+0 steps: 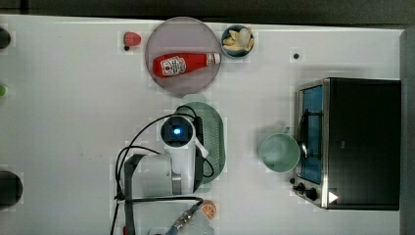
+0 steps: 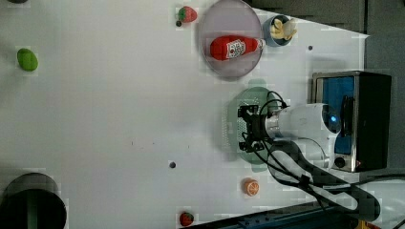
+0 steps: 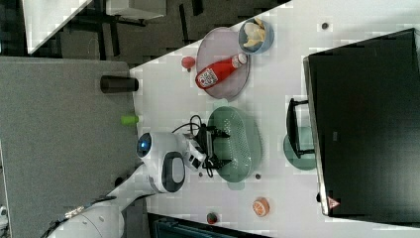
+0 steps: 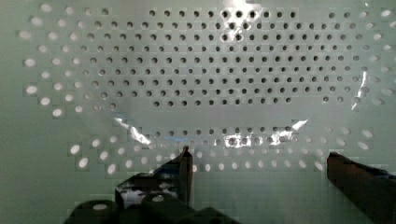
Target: Drag strainer right to left.
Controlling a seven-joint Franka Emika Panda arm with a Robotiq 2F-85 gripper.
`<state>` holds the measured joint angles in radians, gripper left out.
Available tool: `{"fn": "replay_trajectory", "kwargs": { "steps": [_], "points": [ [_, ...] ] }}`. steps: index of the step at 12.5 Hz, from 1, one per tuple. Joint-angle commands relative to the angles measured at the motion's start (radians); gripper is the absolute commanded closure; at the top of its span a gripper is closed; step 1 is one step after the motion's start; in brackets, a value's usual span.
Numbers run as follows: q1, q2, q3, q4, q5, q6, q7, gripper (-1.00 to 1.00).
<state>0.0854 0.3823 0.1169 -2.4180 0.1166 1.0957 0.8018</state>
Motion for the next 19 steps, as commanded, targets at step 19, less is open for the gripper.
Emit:
{"fn": "replay_trajectory", "kwargs": {
  "steps": [19],
  "points": [
    [0.421, 0.199, 0.052, 0.361, 0.055, -0.001, 0.482, -1.00]
  ]
}}
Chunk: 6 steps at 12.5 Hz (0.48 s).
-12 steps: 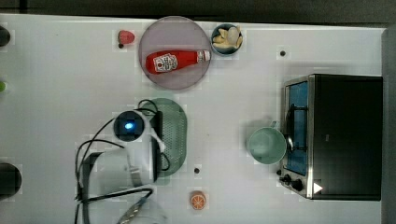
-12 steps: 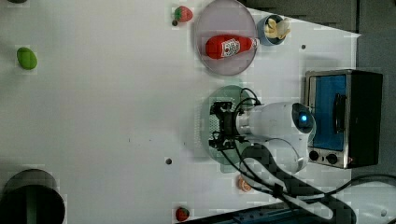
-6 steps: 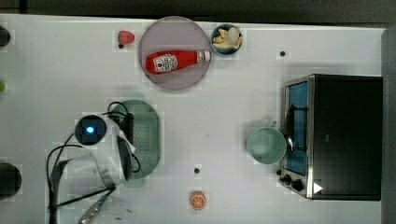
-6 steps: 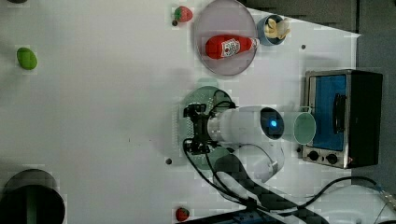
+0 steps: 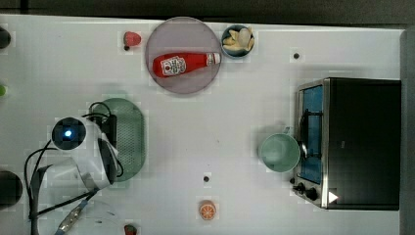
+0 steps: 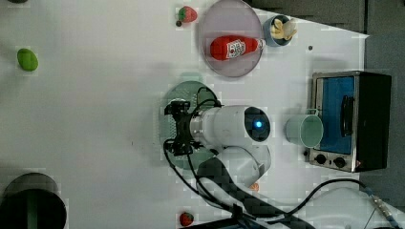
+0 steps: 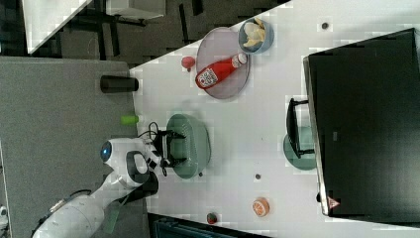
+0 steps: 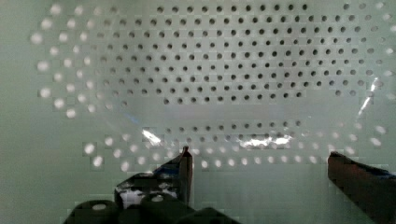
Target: Drag strainer right to left.
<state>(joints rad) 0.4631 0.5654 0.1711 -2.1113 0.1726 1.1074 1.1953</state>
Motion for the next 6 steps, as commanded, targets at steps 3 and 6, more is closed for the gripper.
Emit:
{"fn": "replay_trajectory", "kwargs": {
  "steps": [3, 6],
  "points": [
    [0.085, 0.055, -0.003, 0.118, -0.001, -0.013, 0.160, -1.00],
    [0.119, 0.097, -0.003, 0.173, -0.001, -0.012, 0.160, -1.00]
  ]
}}
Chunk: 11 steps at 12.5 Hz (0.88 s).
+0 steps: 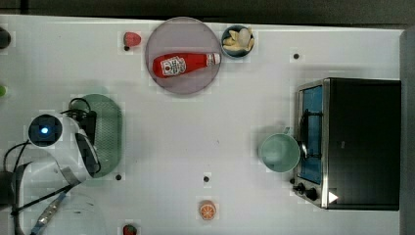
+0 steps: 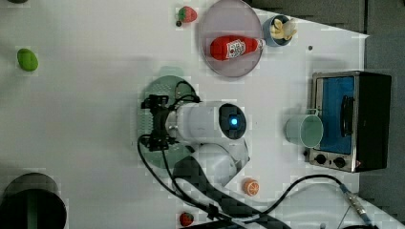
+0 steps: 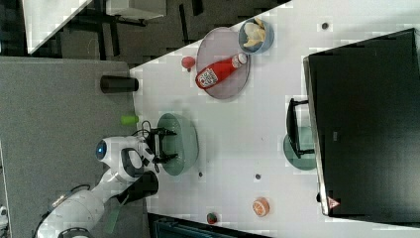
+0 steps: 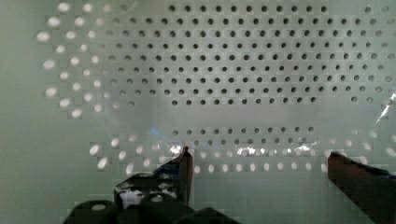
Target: Drag strainer right to left.
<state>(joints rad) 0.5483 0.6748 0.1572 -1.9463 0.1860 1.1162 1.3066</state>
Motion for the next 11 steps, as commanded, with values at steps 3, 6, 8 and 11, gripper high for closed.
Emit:
{"fn": "replay_trajectory", "kwargs": {
  "steps": [3, 6, 8, 11],
  "points": [
    [0.058, 0.021, 0.012, 0.054, -0.014, -0.019, 0.048, -1.00],
    [0.060, 0.010, 0.001, 0.055, -0.017, -0.043, 0.047, -1.00],
    [0.060, -0.052, -0.033, 0.035, -0.050, -0.153, -0.017, -1.00],
    [0.052, -0.228, -0.105, 0.026, -0.064, -0.326, -0.188, -1.00]
  ]
}}
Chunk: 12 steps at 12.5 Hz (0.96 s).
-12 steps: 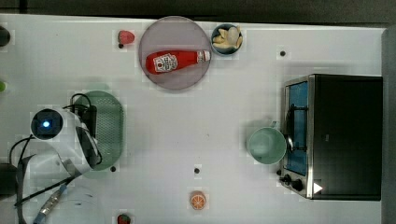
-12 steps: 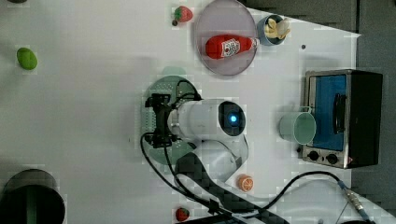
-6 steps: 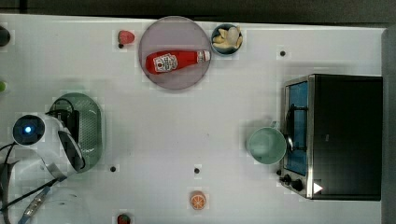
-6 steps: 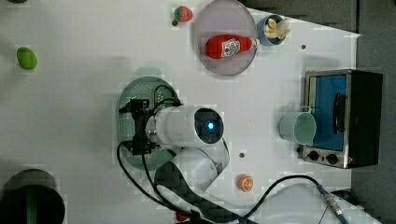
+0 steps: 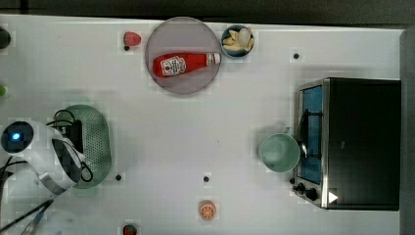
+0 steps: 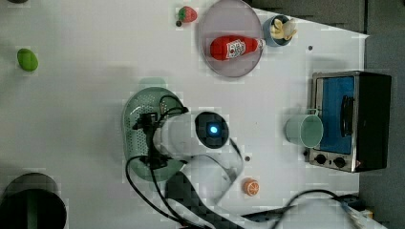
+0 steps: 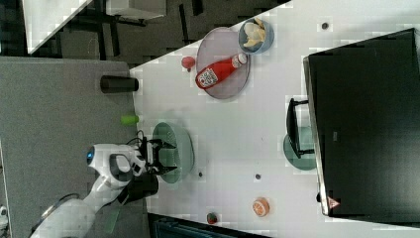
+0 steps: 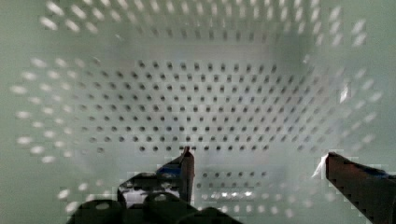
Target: Drag strainer right to left.
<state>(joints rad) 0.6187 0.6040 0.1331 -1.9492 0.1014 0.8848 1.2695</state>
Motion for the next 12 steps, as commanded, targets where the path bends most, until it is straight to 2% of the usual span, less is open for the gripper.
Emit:
{"fn": "replay_trajectory", "kwargs": {
  "steps": [1, 3, 7, 10, 12],
  "points": [
    [-0.023, -0.225, -0.117, 0.029, 0.020, -0.152, -0.217, -1.00],
    [-0.034, -0.361, -0.217, 0.031, 0.012, -0.273, -0.370, -1.00],
    [-0.055, -0.604, -0.454, 0.031, -0.056, -0.495, -0.796, -1.00],
    [-0.072, -0.740, -0.612, 0.031, -0.144, -0.635, -1.122, -1.00],
    [-0.079, -0.798, -0.690, 0.029, -0.209, -0.658, -1.282, -1.00]
  ]
}}
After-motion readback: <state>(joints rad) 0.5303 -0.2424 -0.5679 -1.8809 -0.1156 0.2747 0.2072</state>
